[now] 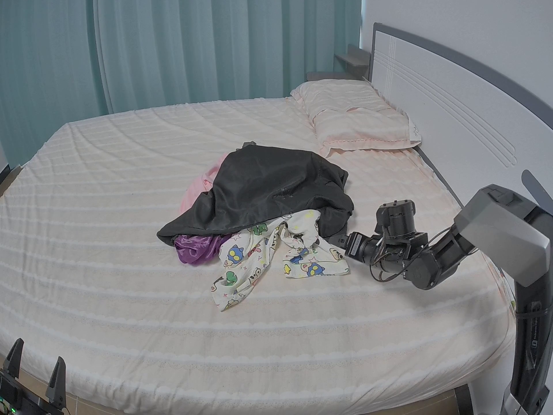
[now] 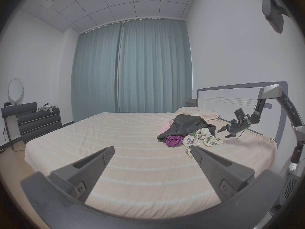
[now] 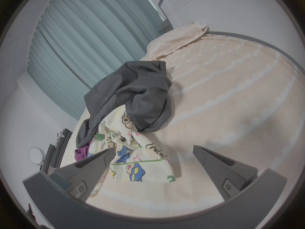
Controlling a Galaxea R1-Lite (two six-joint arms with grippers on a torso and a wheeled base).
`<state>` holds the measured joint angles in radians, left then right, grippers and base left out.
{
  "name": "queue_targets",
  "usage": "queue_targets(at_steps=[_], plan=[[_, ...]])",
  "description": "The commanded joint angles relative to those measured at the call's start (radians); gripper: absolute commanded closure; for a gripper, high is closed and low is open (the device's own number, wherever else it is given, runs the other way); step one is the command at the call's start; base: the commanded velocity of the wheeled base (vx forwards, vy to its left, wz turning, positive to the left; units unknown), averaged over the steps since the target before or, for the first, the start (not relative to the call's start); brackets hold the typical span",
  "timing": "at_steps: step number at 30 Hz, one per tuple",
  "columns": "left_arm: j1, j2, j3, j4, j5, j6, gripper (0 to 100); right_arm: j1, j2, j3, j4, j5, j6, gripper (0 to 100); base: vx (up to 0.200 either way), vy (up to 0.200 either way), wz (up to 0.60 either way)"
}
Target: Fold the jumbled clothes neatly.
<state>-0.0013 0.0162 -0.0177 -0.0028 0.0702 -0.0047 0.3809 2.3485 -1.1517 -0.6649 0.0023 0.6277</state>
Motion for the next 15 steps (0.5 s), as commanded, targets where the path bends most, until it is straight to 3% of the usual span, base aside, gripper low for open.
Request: queue_targets(at_steps=[1, 8, 15], plan=[[0.0, -0.016, 0.018, 0.0, 0.0, -0.001, 0, 0.021, 0.115, -0.086, 0.01, -0.031, 0.001, 0, 0.0, 0.0, 0.0], [0.0, -0.016, 0.018, 0.0, 0.0, 0.0, 0, 0.023, 0.146, -0.166, 0.062, -0.038, -0.003, 0, 0.0, 0.0, 0.0], [0.0, -0.016, 0.018, 0.0, 0.0, 0.0, 0, 0.104, 0.158, -0.195, 0.07, -0.038, -0.005, 0, 0.0, 0.0, 0.0]])
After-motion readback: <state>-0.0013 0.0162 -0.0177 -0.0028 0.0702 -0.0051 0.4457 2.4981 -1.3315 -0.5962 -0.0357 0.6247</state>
